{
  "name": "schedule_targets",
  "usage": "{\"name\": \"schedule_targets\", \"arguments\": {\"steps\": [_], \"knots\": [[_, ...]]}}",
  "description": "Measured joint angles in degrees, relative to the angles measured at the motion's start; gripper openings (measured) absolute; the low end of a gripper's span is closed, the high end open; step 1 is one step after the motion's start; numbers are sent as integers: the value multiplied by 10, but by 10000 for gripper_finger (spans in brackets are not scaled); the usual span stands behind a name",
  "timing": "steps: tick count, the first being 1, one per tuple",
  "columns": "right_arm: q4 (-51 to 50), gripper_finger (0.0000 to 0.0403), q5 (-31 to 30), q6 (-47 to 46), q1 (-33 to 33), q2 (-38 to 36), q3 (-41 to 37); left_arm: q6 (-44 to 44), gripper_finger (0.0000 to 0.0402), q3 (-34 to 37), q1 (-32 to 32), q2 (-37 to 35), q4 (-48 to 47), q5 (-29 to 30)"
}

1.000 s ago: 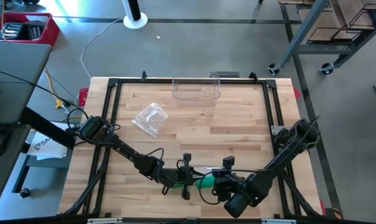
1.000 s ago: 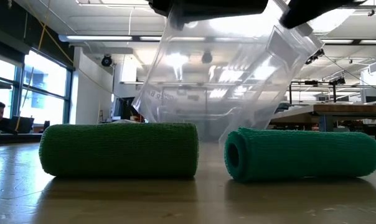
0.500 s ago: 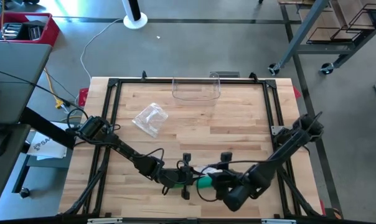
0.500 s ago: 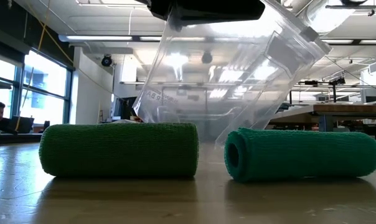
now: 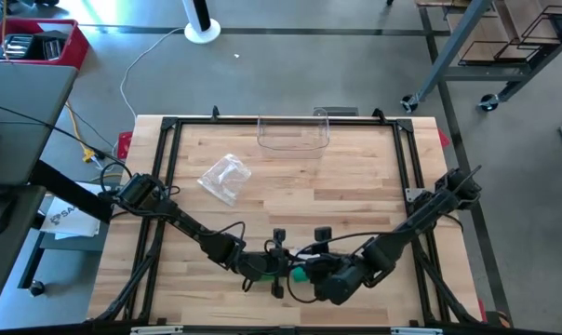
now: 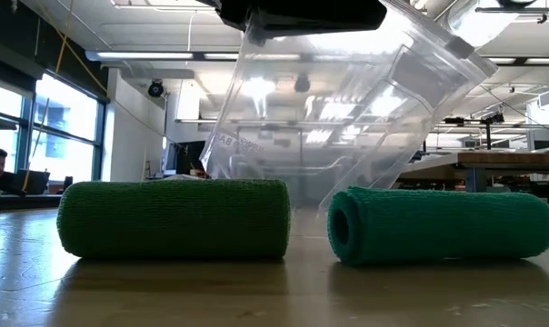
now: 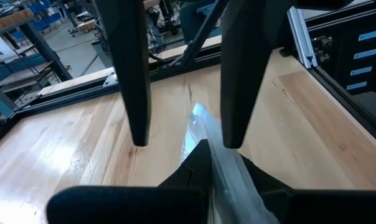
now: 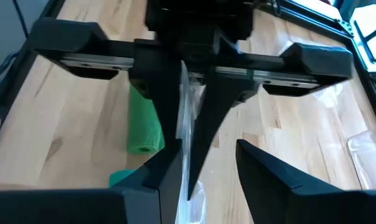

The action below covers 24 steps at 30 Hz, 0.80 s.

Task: Roll bandage
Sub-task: Open the right transparent zip bag

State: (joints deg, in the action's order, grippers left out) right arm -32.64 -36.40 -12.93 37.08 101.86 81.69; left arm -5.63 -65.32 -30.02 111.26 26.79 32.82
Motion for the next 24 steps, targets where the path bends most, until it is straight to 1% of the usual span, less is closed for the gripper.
{"name": "schedule_targets", "arguments": {"steps": [10,15,24], "knots": [[7,142,4,9,-2,-13,0,0,3,0,0,0,1,0],[2,142,33,-1,-11,-13,0,0,3,0,0,0,1,0],[-14,142,26,-1,-11,-13,0,0,3,0,0,0,0,0]]}}
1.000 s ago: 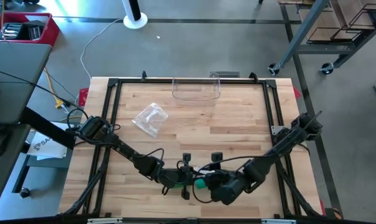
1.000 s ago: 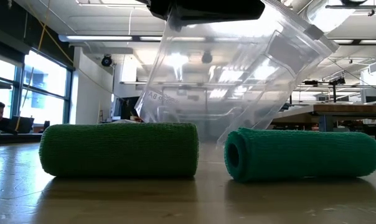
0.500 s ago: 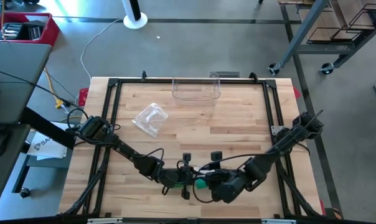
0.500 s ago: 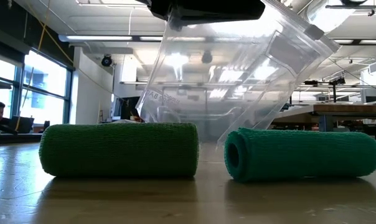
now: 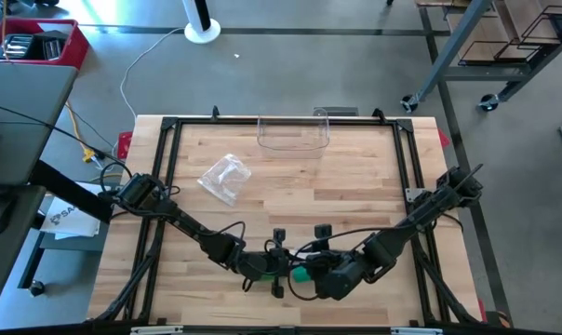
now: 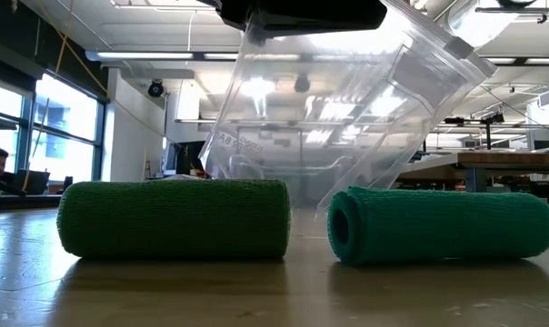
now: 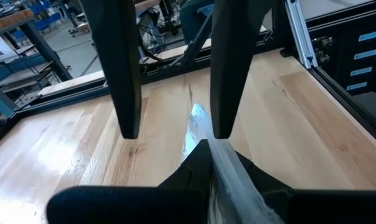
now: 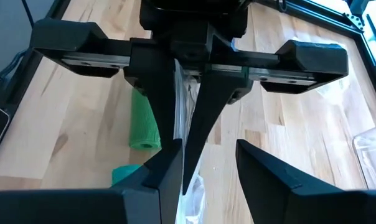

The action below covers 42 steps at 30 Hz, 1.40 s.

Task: Roll bandage
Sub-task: Open the right transparent zip bag

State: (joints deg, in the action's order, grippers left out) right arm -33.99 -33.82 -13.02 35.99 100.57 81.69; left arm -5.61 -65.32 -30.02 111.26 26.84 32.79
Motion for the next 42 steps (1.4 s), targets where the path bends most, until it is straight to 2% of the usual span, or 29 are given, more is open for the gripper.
{"name": "schedule_targets", "arguments": {"steps": [10,24,35,42], "knots": [[26,142,3,29,5,0,0,0,3,0,0,0,0,0],[9,142,2,13,-3,8,0,6,3,0,-2,0,-1,-1],[2,142,-36,21,-3,13,0,6,3,0,-4,0,1,1],[8,142,-29,30,2,6,0,6,3,0,-5,-1,2,0]]}}
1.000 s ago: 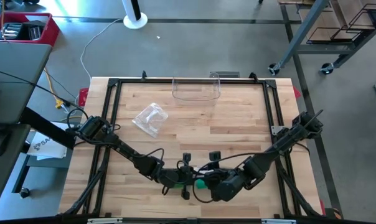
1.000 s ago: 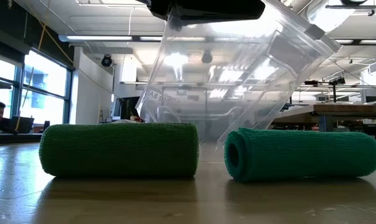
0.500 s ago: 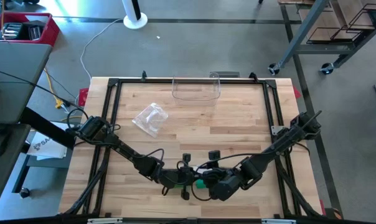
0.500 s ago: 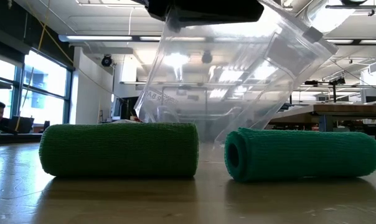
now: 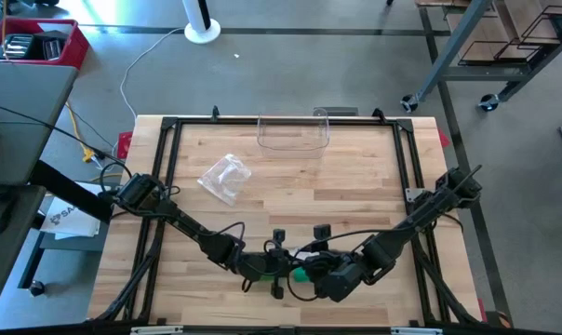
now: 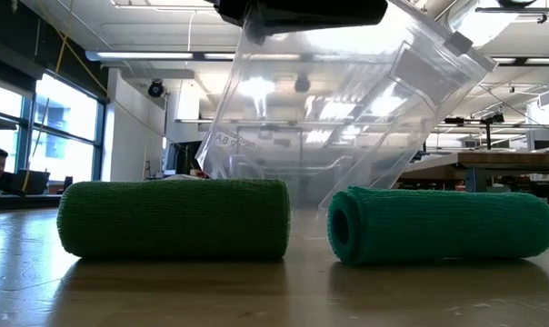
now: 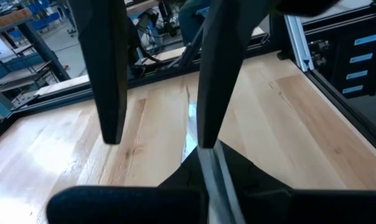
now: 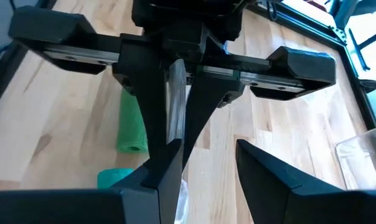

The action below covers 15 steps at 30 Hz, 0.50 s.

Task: Roll bandage
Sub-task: Open the right transparent zip bag

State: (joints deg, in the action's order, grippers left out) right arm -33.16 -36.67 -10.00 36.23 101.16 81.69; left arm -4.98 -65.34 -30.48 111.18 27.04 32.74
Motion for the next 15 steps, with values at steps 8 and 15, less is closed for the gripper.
{"name": "schedule_targets", "arguments": {"steps": [8,15], "knots": [[10,142,53,-1,0,-7,0,2,3,0,0,0,-1,-1],[9,142,66,-12,-14,-2,0,3,3,0,0,0,-1,1]]}}
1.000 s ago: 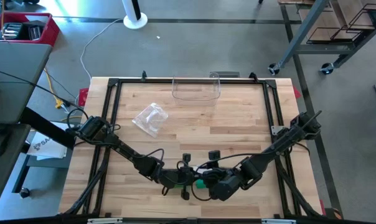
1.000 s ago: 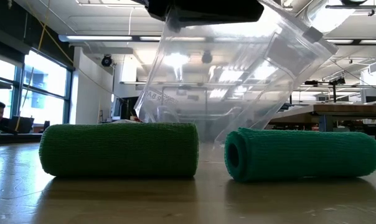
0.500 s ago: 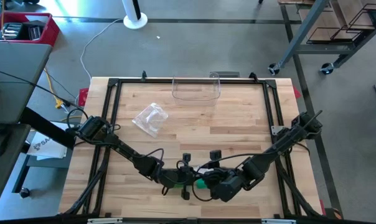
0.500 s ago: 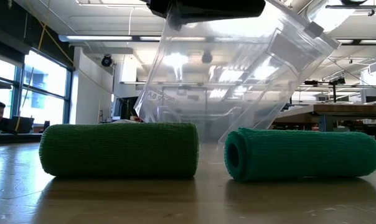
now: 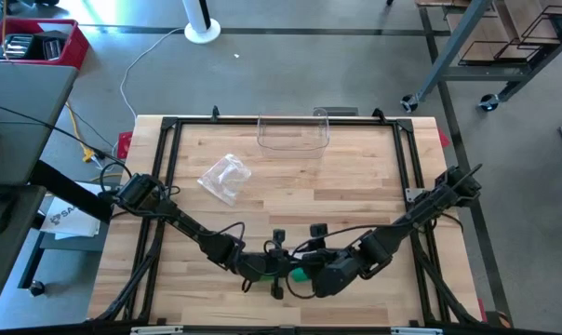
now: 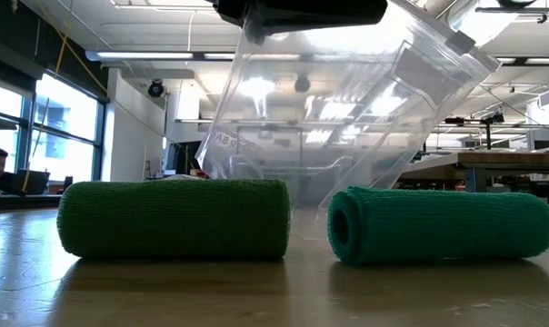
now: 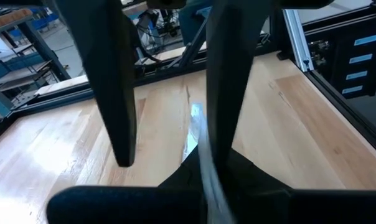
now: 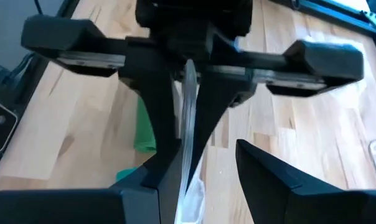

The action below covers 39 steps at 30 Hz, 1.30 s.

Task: Roll bandage
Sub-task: Open the right transparent zip bag

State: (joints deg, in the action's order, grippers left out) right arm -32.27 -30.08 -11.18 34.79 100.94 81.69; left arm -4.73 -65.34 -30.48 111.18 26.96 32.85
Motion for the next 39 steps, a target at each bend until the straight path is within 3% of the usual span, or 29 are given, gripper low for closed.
{"name": "schedule_targets", "arguments": {"steps": [39], "knots": [[1,142,3,11,-11,13,0,-14,3,1,-3,1,12,0]]}}
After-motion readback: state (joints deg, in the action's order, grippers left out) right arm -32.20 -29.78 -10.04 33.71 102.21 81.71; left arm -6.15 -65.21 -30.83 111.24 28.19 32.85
